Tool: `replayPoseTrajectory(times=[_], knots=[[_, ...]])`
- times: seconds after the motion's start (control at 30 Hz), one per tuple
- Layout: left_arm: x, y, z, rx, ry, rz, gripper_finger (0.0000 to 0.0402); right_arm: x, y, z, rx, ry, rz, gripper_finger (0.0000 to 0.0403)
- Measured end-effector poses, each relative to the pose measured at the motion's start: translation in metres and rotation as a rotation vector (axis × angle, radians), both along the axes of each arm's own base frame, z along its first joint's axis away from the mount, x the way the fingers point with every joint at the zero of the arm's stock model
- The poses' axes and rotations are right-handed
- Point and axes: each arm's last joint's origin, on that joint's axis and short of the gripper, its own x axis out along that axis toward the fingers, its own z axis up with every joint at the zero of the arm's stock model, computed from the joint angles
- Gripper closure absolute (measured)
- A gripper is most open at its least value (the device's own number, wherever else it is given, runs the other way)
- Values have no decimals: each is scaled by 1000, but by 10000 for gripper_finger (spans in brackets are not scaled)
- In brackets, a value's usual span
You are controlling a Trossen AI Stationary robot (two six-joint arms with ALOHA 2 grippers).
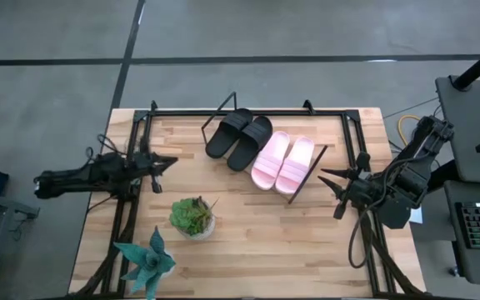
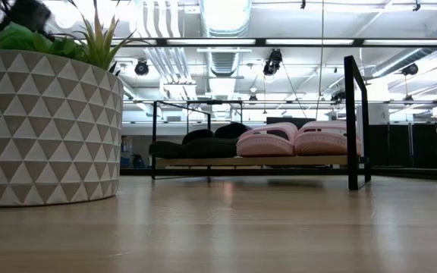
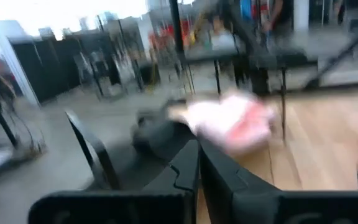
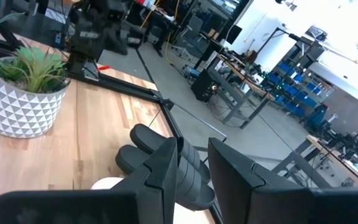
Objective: Pick and place slides into the shelf
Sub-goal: Return to Home Position
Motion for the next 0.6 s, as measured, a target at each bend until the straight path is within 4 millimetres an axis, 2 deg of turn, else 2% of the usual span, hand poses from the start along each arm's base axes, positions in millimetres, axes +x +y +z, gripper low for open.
replayPoseTrajectory(times=[0.07,0.23,0.43,0.6], knots=[[2,0,-13,-18,29,-14,402,0,0,0,17,-8,-3,321],[8,-2,-35,-25,-59,-63,402,0,0,-1,34,-15,-7,321],[11,-2,-40,-26,-54,-90,401,0,0,-4,90,-45,-17,324],[11,-2,-40,-31,-53,-94,401,-1,-1,-35,139,-47,-38,347]])
